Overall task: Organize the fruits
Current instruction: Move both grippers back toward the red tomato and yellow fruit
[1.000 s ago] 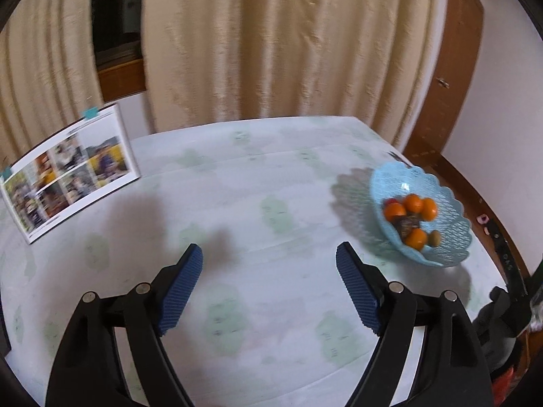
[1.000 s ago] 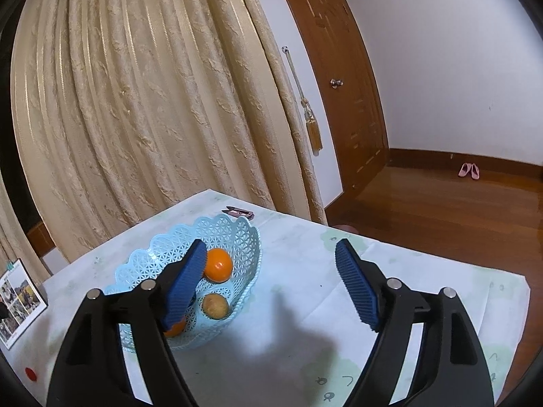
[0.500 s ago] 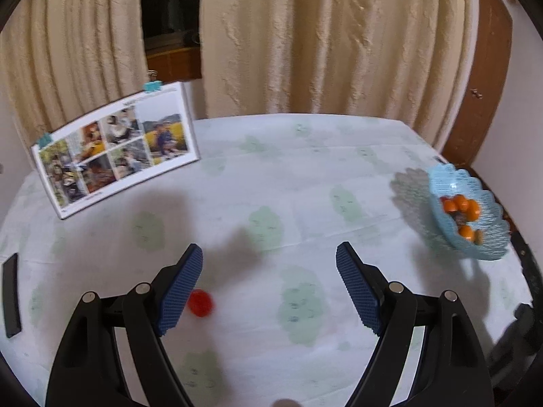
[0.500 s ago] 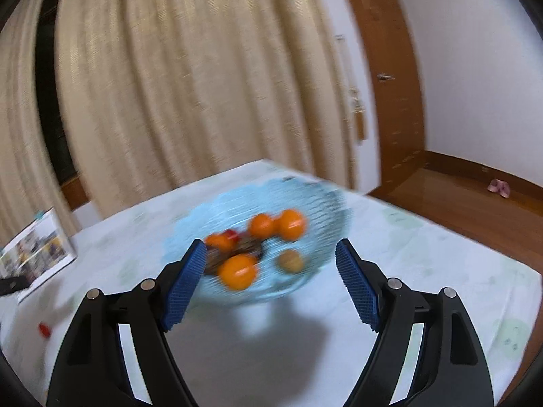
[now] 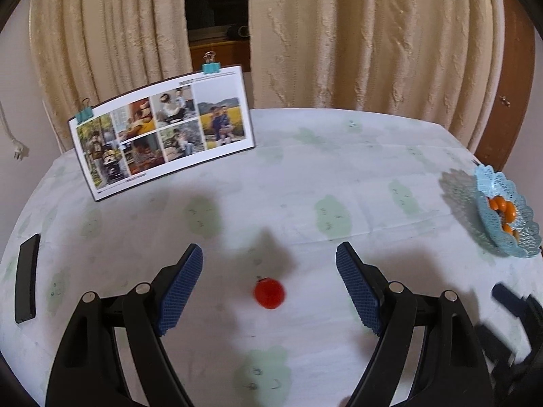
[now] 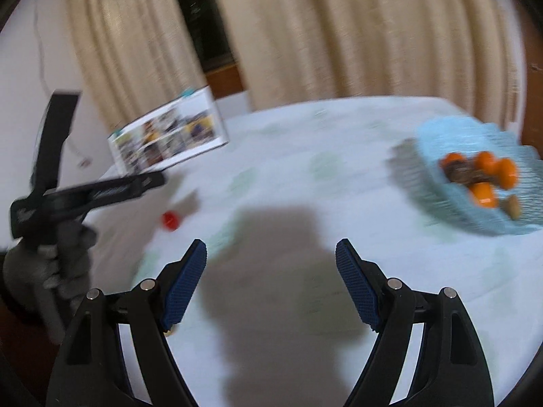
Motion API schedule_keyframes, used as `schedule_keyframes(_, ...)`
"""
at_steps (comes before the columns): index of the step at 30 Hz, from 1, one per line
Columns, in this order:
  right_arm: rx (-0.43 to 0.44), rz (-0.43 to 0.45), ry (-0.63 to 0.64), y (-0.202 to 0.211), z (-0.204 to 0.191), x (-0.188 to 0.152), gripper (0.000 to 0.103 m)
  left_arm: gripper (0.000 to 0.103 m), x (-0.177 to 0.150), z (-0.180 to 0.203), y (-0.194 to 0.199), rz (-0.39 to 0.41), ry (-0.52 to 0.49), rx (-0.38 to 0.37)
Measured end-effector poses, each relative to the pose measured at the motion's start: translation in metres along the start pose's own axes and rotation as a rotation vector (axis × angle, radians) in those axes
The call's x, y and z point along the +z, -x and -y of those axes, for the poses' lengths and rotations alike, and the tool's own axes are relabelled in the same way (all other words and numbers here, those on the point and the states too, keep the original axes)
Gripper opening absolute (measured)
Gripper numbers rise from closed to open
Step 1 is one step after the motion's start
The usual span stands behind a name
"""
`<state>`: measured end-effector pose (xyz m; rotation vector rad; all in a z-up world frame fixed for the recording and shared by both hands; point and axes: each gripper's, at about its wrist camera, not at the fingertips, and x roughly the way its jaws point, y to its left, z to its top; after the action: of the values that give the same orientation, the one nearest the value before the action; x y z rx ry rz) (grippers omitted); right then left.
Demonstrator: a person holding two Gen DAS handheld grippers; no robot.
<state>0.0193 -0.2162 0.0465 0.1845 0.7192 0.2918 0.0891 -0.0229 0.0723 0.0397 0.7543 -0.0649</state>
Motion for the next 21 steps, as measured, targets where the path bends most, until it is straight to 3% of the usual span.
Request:
schedule_keyframes(10, 0.137, -0.127, 0.115, -0.021, -0.052, -0.014, 0.08, 0.081, -0.005, -0.031, -0.006, -0.014, 0.057, 0.024)
schedule_keyframes(21, 0.172, -0.204, 0.203, -0.031, -0.072, -0.03, 0.077, 0.081, -0.008, -0.047, -0.014, -0.039, 0.098, 0.04)
